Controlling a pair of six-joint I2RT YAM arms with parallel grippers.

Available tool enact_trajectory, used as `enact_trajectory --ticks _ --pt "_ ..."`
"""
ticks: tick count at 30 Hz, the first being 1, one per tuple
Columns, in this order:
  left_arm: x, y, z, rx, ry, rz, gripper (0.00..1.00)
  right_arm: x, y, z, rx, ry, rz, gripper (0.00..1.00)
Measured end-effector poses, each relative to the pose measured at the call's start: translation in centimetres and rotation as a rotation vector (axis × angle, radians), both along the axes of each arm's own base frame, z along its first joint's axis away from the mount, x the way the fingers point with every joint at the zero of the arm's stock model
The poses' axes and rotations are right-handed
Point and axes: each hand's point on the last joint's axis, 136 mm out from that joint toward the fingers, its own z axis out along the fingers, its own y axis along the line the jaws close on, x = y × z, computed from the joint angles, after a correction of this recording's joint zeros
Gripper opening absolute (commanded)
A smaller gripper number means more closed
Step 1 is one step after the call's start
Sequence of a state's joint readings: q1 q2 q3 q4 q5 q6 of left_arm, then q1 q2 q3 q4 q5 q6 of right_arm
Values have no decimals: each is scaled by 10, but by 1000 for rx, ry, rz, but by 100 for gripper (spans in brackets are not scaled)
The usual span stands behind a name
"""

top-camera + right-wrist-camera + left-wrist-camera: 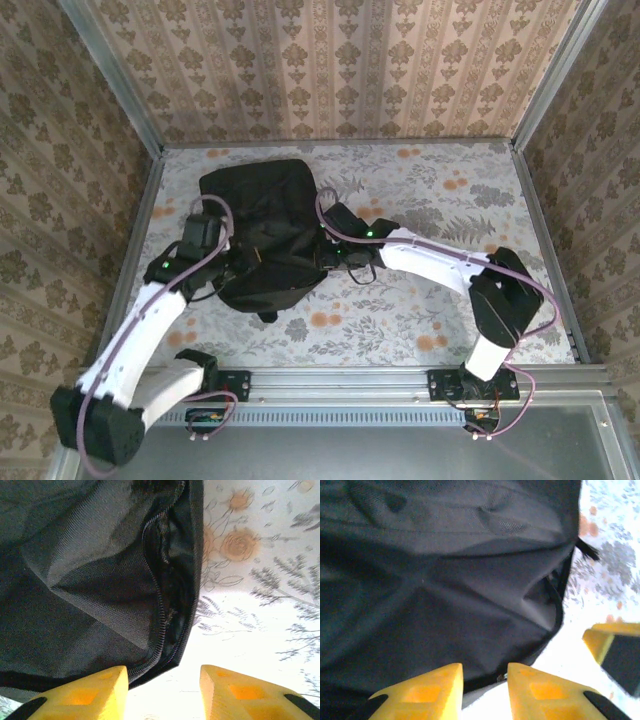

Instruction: Pack books, pencil case, and school supplies into a backpack

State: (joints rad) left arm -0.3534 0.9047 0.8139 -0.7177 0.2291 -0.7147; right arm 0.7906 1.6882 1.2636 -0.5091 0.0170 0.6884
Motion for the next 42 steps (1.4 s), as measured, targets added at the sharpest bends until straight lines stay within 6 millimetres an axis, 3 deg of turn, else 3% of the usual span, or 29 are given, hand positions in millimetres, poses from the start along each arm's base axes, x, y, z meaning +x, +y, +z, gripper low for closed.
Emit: enact_trajectory --ticks 2,7,8,11,16,25,28,34,39,42 --pt "-19 4 -10 -21 62 30 44 1 -4 8 -11 -28 5 44" --pt "-69 8 -61 -86 344 167 61 2 -7 12 -26 -50 -2 43" --pt "-78 7 -69 -111 379 201 68 2 -7 12 -29 -55 -2 43" --pt "-92 2 -72 -187 402 273 77 3 -3 13 -20 -68 -3 42" --pt "-76 -2 -59 -286 349 390 76 0 3 12 8 -77 -10 42" --pt "-50 -6 -82 -253 430 555 69 -1 -1 19 8 -124 -65 38" --pt "-42 -7 -85 -240 433 582 64 0 -1 24 14 -143 -70 38" --pt "-32 -10 -97 -235 454 616 39 0 0 24 8 -155 -71 37" --pt "-35 -9 -115 -259 457 629 0 -5 5 25 5 -160 -51 30" --pt "-34 -8 -111 -270 426 613 0 -11 13 27 0 -168 -9 31"
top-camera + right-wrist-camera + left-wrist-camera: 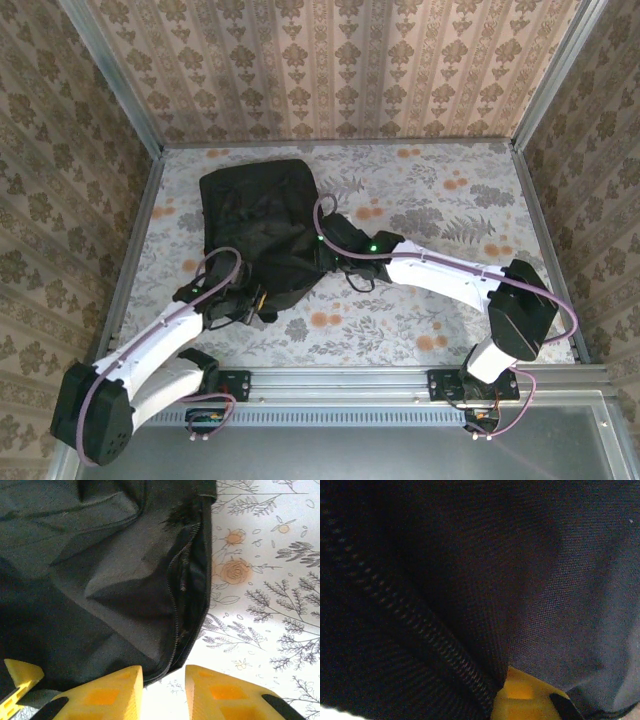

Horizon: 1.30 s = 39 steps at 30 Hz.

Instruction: Pack books, pencil case, and school supplies into a backpack

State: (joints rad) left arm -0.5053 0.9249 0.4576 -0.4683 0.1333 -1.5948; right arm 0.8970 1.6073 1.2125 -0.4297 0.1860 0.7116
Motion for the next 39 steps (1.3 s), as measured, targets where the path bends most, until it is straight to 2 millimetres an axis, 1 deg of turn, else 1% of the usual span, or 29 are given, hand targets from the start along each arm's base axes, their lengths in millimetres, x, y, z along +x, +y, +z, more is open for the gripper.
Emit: enact_trajectory --ticks 6,9,12,15,18,20,22,25,29,32,36,39 --pt "1 12 12 99 -104 -133 0 -19 29 11 52 21 153 33" --pt "1 12 17 119 -175 -211 0 -28 38 12 71 48 229 34" --pt "-1 16 13 92 -250 -231 0 -32 47 10 84 67 282 33" --pt "-4 23 5 63 -293 -226 0 -36 51 7 88 83 311 33" --pt "-3 24 7 53 -328 -262 0 -36 54 9 100 71 332 32" --pt "-4 23 13 86 -345 -325 0 -38 58 10 112 75 348 32" --pt "-4 20 23 126 -375 -392 0 -40 65 11 125 93 367 34" --pt "-6 13 41 186 -463 -488 0 -39 85 13 164 135 407 38" --pt "-15 11 51 248 -552 -569 0 -40 109 4 189 196 459 42" --pt "-22 12 49 296 -571 -615 0 -40 117 -6 175 238 478 41" --pt "-27 18 42 367 -557 -659 0 -43 125 -17 140 278 504 40" --pt "-28 24 38 412 -547 -668 0 -52 128 -26 101 306 530 39"
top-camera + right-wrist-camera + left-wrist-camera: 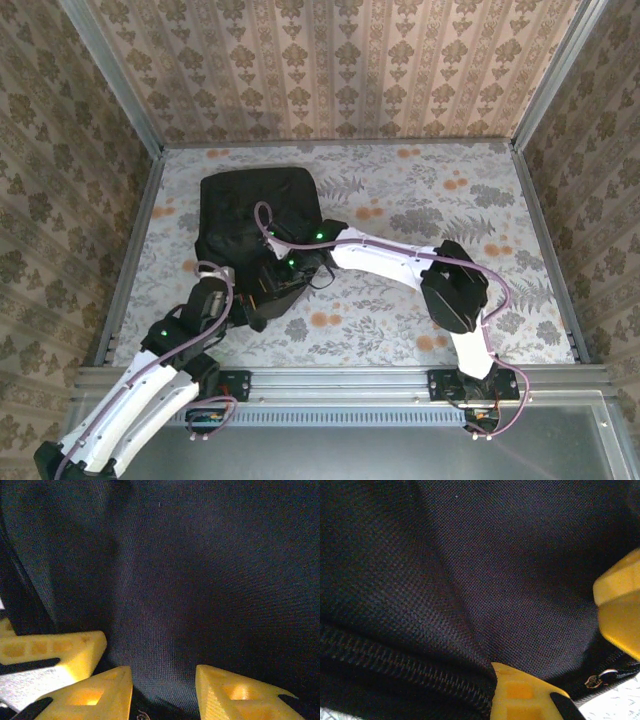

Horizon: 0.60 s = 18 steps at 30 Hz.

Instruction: Pack books, pencil case, and school supplies into a backpack

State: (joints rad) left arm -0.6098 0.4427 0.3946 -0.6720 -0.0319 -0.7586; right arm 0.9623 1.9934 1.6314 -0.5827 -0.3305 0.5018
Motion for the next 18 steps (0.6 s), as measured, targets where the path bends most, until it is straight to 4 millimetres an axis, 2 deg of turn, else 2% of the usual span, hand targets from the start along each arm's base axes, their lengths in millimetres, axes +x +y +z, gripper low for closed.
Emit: enact_trajectory --ticks 5,11,14,18 --pt "-1 9 -4 48 4 24 0 -28 2 -11 -68 -1 80 35" --pt "-1 12 -5 63 -1 32 0 -39 4 -14 -90 -23 119 38" --pt "-1 13 -6 65 -1 35 0 -40 4 -19 -108 -41 133 34" --pt "-1 13 -7 63 -4 36 0 -40 4 -28 -134 -54 136 19"
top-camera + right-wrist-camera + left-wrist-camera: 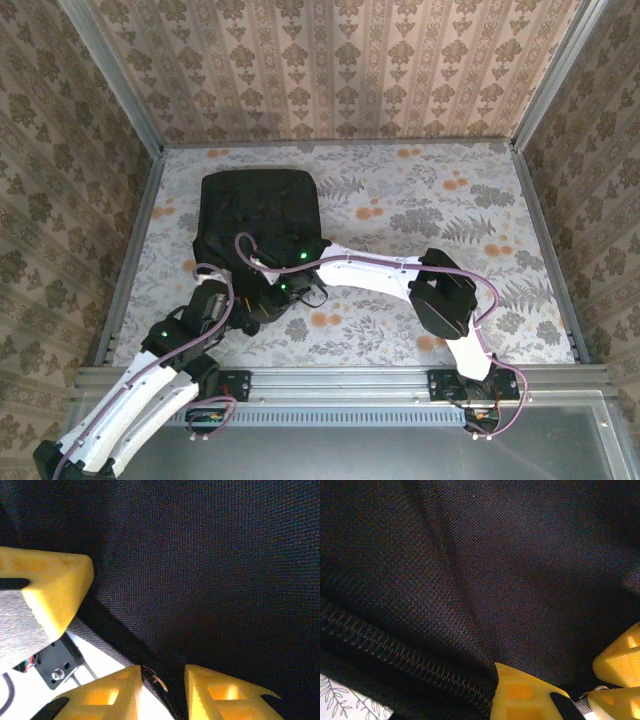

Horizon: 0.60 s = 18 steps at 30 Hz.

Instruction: Pack books, pencil case, and school supplies into a backpack

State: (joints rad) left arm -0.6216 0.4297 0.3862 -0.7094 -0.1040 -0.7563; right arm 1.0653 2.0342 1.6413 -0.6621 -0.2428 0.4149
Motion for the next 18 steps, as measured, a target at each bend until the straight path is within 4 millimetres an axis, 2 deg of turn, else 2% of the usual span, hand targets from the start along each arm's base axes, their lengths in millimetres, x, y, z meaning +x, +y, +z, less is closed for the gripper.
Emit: enact_trajectory --ticks 6,9,18 --pt "1 1 0 -1 -10 8 0 -2 4 -2 9 -19 27 4" --pt "1 2 0 1 -9 9 0 -3 3 -4 25 -46 57 2" --pt "1 0 -2 6 -1 1 0 0 -7 6 55 -198 177 1"
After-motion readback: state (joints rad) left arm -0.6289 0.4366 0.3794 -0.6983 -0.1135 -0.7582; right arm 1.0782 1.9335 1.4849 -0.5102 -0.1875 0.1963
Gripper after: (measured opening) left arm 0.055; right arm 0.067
